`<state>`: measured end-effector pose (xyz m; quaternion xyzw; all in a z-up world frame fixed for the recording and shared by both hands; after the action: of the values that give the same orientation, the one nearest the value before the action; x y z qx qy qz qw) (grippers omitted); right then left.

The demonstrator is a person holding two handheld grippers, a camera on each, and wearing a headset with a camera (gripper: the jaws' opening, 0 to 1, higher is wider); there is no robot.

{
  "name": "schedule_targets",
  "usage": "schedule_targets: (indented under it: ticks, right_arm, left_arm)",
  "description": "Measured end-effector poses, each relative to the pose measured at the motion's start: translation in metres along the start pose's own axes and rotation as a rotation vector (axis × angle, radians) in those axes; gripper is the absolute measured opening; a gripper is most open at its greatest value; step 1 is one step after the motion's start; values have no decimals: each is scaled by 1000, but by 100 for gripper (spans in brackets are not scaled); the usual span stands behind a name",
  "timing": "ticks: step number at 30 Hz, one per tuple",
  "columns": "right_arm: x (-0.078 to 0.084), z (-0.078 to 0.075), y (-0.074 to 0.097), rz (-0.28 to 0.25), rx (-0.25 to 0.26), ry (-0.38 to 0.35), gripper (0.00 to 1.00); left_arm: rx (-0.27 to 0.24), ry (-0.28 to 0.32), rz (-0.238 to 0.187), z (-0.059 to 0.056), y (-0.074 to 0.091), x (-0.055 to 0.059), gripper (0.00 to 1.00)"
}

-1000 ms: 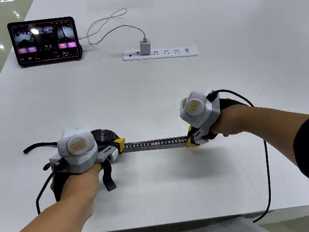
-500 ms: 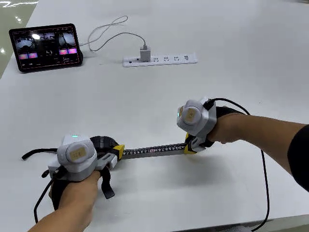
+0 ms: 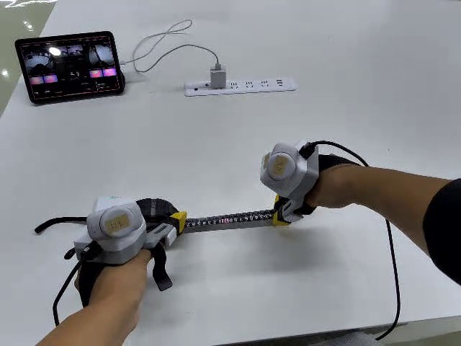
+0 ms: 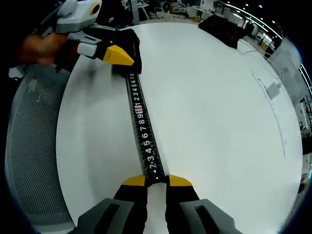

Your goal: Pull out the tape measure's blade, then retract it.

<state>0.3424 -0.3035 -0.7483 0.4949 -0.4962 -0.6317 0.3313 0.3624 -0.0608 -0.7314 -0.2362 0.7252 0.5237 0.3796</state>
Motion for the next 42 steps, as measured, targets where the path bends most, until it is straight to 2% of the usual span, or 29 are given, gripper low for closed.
schedule_targets:
  ticks: [42]
  right_arm:
    - [-16, 3, -4, -13, 2, -15, 10]
  left_arm:
    - [2, 4, 2, -1, 0, 1, 61]
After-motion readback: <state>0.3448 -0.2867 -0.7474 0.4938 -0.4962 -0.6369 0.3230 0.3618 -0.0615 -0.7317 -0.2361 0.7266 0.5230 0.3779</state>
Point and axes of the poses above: the centre of the closed fingertips' face, and the gripper's own axes: y roughly backward along the fingers, z roughly to its left, x roughly out of its underside, the point moved 5 cm from there along y, roughly backward along the fingers, and after that the axes turned 4 degrees about y, right-handed, at the moved point
